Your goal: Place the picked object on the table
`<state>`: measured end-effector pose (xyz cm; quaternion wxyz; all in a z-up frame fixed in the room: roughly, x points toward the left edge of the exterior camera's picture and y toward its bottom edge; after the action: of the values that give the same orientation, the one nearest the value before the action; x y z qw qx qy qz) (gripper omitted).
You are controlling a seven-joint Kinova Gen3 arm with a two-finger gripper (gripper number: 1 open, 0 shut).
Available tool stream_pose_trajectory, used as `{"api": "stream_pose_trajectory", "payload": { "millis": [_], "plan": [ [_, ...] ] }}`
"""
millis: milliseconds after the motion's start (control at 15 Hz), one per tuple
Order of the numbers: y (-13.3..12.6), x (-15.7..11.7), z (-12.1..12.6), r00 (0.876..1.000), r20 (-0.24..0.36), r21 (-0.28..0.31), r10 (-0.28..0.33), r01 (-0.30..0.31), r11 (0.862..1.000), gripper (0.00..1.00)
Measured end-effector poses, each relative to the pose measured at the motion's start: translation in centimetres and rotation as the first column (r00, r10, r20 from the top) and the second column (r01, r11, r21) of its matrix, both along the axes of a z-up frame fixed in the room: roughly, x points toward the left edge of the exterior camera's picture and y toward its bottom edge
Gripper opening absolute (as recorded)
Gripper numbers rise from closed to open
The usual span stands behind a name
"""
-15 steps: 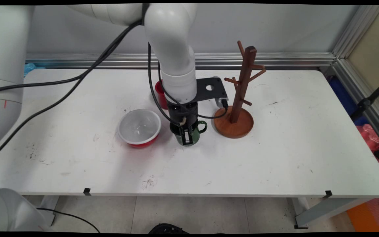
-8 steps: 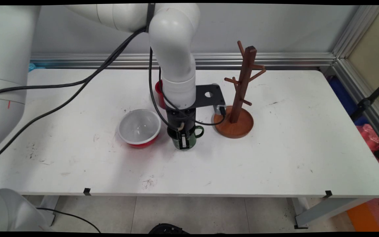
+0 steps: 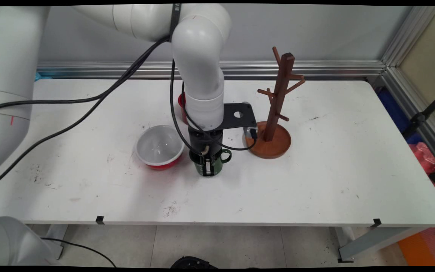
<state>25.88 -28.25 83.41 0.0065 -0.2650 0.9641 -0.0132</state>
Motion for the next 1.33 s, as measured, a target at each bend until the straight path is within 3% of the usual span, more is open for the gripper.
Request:
{"api": "stream_pose_trajectory", "payload": {
  "millis": [1000, 1067, 1333],
  "plan": [
    [0.6, -0.1, -0.8, 1.0, 0.01, 0.009, -0.009, 0.009, 1.0, 0.0],
    [0.6, -0.1, -0.8, 1.0, 0.01, 0.009, -0.009, 0.009, 1.0, 1.0],
    [0.7, -0.2, -1.1, 1.0, 0.007, 0.011, -0.002, 0.002, 1.0, 1.0]
  ]
}}
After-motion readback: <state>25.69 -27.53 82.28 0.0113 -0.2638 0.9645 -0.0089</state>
